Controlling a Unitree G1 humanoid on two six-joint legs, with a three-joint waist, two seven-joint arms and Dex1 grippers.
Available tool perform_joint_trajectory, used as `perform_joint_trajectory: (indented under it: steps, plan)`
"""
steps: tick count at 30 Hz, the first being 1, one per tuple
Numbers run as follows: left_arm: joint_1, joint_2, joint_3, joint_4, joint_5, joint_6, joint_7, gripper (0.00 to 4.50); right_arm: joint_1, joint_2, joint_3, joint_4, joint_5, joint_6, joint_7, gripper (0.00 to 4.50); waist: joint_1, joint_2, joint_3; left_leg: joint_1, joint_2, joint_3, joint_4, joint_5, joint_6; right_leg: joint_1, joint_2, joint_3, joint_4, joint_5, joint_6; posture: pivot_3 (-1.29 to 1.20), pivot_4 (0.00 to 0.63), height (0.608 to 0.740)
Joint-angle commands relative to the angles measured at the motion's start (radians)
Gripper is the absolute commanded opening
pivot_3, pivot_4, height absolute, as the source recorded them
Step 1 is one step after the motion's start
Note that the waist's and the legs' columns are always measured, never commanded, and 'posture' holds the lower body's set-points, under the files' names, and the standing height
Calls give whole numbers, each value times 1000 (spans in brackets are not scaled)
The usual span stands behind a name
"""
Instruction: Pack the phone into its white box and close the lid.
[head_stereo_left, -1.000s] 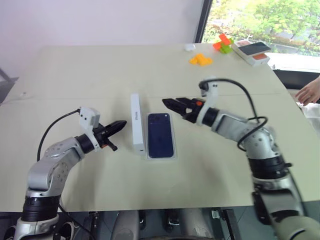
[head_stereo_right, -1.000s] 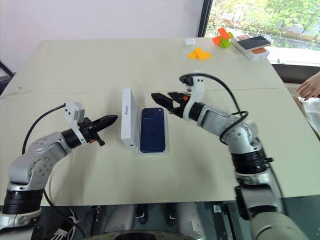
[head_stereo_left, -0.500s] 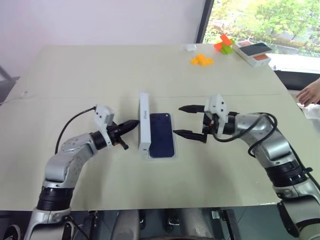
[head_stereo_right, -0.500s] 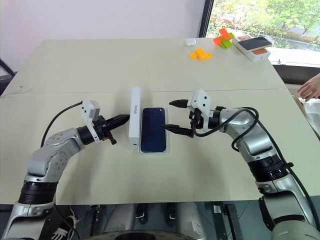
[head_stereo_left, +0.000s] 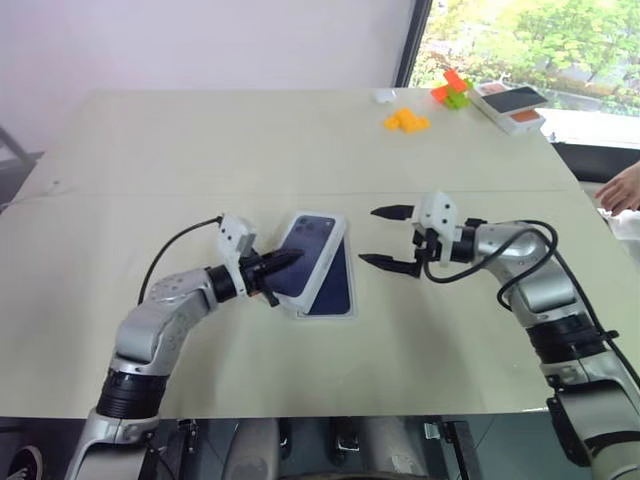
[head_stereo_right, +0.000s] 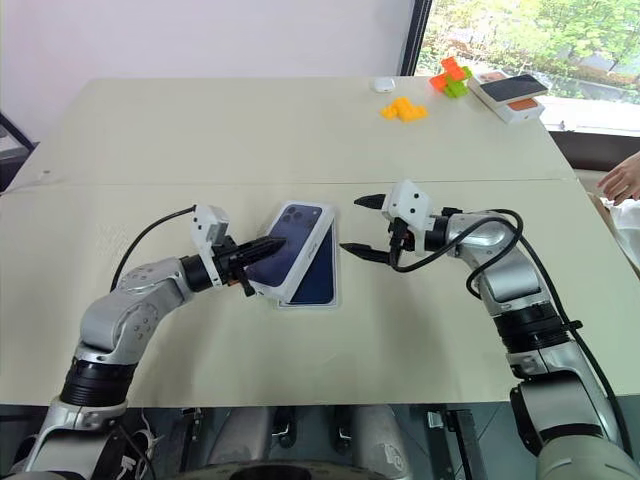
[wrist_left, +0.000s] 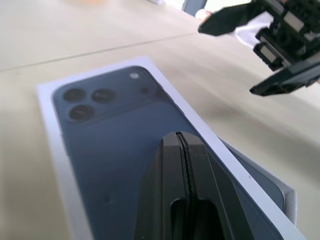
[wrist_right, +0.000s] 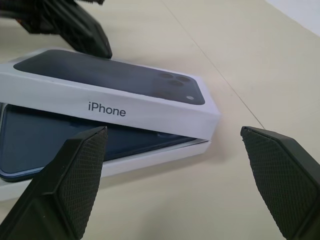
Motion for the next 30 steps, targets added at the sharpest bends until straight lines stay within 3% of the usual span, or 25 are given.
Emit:
perform_joint_trajectory:
  steps: [1,9,14,18,23,30]
  plan:
    - [4,35,88,-65,-43,19,18,0,-30,15,-37,-5,-8,-12,0,4470,0,0,0,0,0,0,0,0,0,0,0,0,0,0,0,0,150,737]
    - [-15,81,169,42,21,9,100,0,-45,32,-25,22,-57,-22,-1,4470,4,0,0,1,0,0,1,0,0,1,0,0,1,0,0,0,150,737]
    - [-62,72,99,181,145,0,167,0,-41,63,-27,19,-67,7,-12,4470,5,0,0,0,0,0,1,0,0,1,0,0,1,0,0,0,150,737]
    - [-109,48,56,252,179,33,178,0,-32,68,-34,6,-74,23,-7,2718,6,0,0,0,0,0,2,0,0,1,-1,0,1,0,-1,0,150,737]
    - [-132,49,8,296,200,83,149,0,-17,64,-18,-14,-95,23,3,20,4,0,0,1,0,0,2,0,0,1,-1,0,3,1,-2,0,150,737]
    - [-159,29,-63,304,214,141,93,0,3,84,11,-18,-149,10,-21,20,6,0,-1,3,0,0,2,1,-1,3,-1,0,4,1,-1,0,150,737]
